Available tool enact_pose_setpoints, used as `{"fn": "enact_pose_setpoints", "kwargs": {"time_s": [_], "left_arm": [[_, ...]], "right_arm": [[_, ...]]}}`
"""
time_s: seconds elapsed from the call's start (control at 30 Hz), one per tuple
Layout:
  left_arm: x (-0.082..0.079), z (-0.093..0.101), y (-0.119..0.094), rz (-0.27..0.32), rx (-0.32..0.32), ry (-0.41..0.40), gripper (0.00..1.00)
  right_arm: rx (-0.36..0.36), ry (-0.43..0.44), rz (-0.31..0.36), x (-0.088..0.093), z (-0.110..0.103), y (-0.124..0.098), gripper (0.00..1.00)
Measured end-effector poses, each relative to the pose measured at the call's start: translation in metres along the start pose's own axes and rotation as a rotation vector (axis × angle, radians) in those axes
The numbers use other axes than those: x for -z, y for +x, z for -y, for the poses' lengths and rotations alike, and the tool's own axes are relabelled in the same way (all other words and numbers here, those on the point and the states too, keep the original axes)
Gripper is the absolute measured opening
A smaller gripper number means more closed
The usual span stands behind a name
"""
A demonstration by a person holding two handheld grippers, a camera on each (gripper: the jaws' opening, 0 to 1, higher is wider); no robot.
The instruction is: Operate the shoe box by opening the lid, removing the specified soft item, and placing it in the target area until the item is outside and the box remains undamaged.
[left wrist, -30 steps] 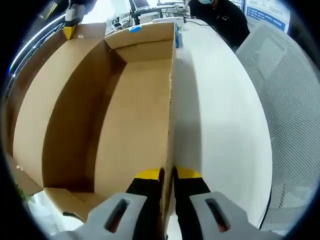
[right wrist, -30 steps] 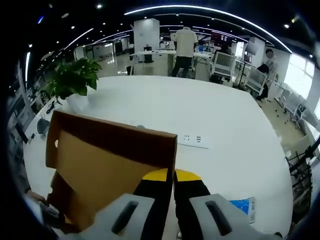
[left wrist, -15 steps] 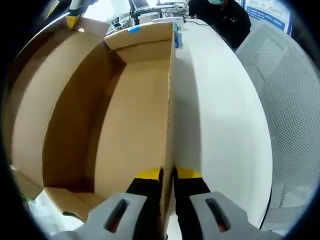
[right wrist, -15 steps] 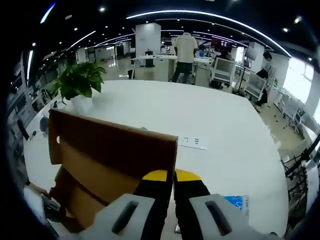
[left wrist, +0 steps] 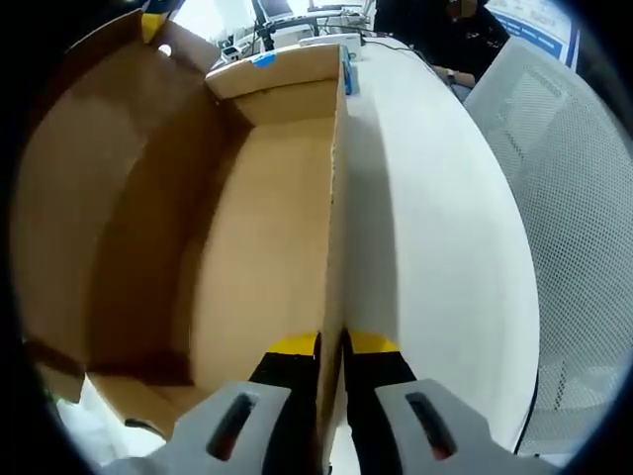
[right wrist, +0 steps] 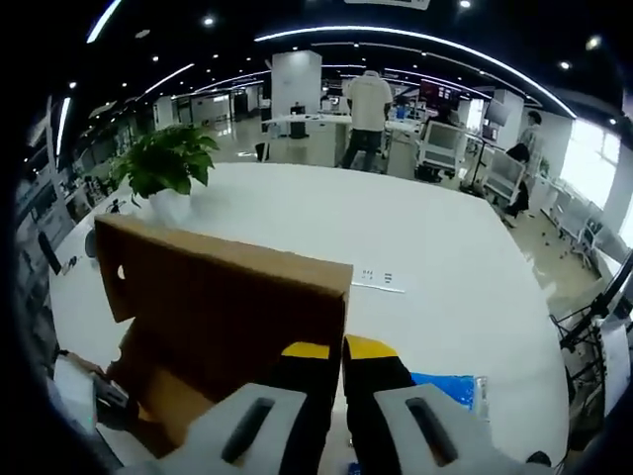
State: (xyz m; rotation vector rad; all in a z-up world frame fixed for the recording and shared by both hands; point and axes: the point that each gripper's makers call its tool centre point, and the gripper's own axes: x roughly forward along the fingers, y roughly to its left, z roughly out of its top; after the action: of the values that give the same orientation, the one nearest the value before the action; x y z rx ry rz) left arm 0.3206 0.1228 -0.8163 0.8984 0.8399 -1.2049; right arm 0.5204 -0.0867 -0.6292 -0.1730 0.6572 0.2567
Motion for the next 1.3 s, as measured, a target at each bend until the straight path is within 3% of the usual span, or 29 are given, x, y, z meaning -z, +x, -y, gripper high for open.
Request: {"fn": "enact_pose_setpoints", "kwargs": {"time_s": [0.17, 0.3, 0.4, 0.57, 0.6, 0.83, 0.87, 1.07, 1.3], "left_arm": [[0.0, 0.0, 0.0, 0.001, 0.001, 0.003, 0.07], [0.0, 0.0, 0.0, 0.003, 0.001, 0.008, 0.07], [0.0, 0.0, 0.0, 0.003, 0.0, 0.003, 0.07], [0.0, 0.0, 0.0, 0.01, -0.004, 0.008, 0.07], [-0.001, 0.0, 0.0, 0.011, -0.003, 0.01, 0.07], [-0.001, 0.0, 0.0, 0.016, 0.0, 0.021, 0.07], [-0.001, 0.0, 0.0, 0.016, 0.001, 0.02, 0.07], [-0.001, 0.0, 0.001, 0.027, 0.008, 0.023, 0.05], [-0.001, -0.001, 0.001, 0.029, -0.007, 0.003, 0.06]], "right_arm": [[0.02, 0.038, 0.035, 0.007, -0.003, -0.016, 0.0], [0.052, 0.005, 0.074, 0.009, -0.005, -0.022, 0.0], [0.063, -0.003, 0.065, 0.008, -0.005, -0.023, 0.0], [0.06, 0.048, 0.068, 0.018, -0.008, -0.037, 0.0], [0.054, 0.09, 0.082, 0.02, -0.009, -0.04, 0.0], [0.082, 0.107, 0.111, 0.035, -0.015, -0.054, 0.0], [0.084, 0.108, 0.135, 0.034, -0.015, -0.055, 0.0], [0.092, 0.125, 0.125, 0.047, -0.017, -0.059, 0.0], [0.103, 0.126, 0.166, 0.047, -0.018, -0.057, 0.0]]}}
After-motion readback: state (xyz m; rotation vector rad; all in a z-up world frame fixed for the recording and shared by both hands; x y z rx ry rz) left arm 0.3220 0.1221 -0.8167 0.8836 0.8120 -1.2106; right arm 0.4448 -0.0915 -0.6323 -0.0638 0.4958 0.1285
